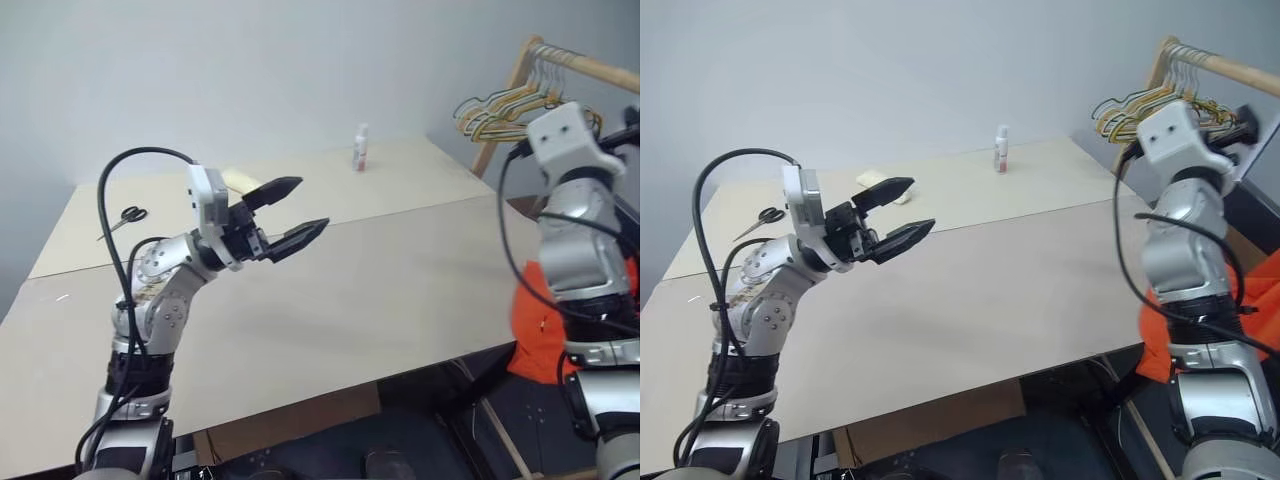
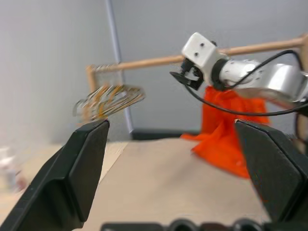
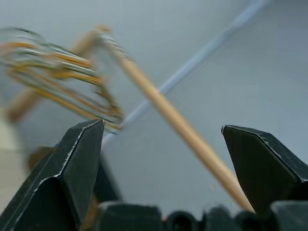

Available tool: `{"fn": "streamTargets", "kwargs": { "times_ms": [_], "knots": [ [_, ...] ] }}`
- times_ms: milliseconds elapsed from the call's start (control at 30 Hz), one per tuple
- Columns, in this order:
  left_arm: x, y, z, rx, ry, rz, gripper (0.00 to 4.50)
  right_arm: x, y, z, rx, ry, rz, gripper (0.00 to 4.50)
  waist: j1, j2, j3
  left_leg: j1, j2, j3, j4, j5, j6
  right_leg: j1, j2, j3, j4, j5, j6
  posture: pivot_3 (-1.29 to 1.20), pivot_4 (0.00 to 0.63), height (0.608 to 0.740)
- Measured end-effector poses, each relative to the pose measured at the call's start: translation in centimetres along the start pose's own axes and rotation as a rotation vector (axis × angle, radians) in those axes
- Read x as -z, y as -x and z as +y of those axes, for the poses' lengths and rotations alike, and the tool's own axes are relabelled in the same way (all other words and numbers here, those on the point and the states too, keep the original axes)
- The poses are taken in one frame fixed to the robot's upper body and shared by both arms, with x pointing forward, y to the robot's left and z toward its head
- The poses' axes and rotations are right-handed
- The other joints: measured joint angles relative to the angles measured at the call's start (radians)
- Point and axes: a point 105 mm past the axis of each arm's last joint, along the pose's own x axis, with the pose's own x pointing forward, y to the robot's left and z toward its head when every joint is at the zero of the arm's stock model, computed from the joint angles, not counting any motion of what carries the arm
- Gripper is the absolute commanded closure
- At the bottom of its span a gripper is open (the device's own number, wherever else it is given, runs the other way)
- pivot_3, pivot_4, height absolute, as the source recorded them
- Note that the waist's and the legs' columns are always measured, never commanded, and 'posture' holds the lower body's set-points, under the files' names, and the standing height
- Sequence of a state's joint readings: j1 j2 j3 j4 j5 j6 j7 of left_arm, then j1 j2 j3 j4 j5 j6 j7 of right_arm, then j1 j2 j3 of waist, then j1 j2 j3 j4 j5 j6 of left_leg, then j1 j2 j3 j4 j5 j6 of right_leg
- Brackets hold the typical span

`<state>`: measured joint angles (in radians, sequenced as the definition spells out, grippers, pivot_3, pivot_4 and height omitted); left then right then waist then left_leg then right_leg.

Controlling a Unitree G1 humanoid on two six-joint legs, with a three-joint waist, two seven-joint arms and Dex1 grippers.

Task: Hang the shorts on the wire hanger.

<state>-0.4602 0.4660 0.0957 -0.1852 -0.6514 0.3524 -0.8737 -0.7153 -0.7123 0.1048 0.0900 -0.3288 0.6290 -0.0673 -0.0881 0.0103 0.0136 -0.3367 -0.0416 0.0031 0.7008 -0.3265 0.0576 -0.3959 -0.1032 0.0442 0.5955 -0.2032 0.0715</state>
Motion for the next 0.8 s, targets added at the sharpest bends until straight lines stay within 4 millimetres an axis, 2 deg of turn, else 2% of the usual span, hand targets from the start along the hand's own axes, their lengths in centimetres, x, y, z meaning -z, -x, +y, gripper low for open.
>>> {"fn": "streamTargets", "kwargs": {
  "times_ms": [133,233,333,467,567,800],
  "knots": [
    [1.9,2.2,0.7,-0.079,-0.007,0.1,0.0,0.0,1.5,4.8,-0.302,-0.034,-0.057,0.03,0.048,-0.003,0.001,-0.002,-0.001,0.0,-0.004,0.002,-0.003,-0.006,0.0,0.0,0.0,0.0,-0.001,0.12,0.0,0.74],
    [3.3,3.7,1.0,-0.132,-0.005,0.173,0.0,-0.3,3.7,8.2,-0.537,-0.042,-0.13,0.03,0.083,-0.005,0.003,-0.006,0.0,-0.001,-0.005,0.006,-0.01,-0.01,0.0,-0.002,-0.001,0.0,-0.002,0.15,0.0,0.74],
    [4.3,5.0,1.1,-0.16,0.001,0.245,0.0,-0.4,6.2,10.8,-0.743,-0.027,-0.187,0.03,0.116,-0.006,0.003,-0.013,-0.001,-0.002,-0.005,0.007,-0.012,-0.016,0.0,-0.004,-0.001,0.0,-0.003,0.17,0.0,0.74],
    [5.4,6.1,0.9,-0.185,0.026,0.306,0.0,0.4,9.6,12.4,-0.99,0.027,-0.243,0.03,0.153,-0.01,0.002,-0.02,-0.003,-0.002,-0.005,0.007,-0.012,-0.024,-0.002,-0.004,0.0,0.0,-0.003,0.18,0.0,0.74],
    [5.7,6.5,0.8,-0.19,0.015,0.333,0.0,0.5,11.3,13.2,-1.082,0.044,-0.277,0.03,0.161,-0.012,0.002,-0.021,-0.003,-0.002,-0.005,0.008,-0.014,-0.025,-0.002,-0.004,0.0,0.001,-0.003,0.19,0.0,0.74],
    [5.8,6.5,0.5,-0.172,0.009,0.34,0.0,0.1,11.8,13.7,-1.086,0.052,-0.298,0.03,0.17,-0.019,0.003,-0.02,-0.001,-0.002,-0.005,0.011,-0.016,-0.024,0.002,-0.005,0.001,0.004,-0.009,0.18,0.0,0.74]
  ]
}}
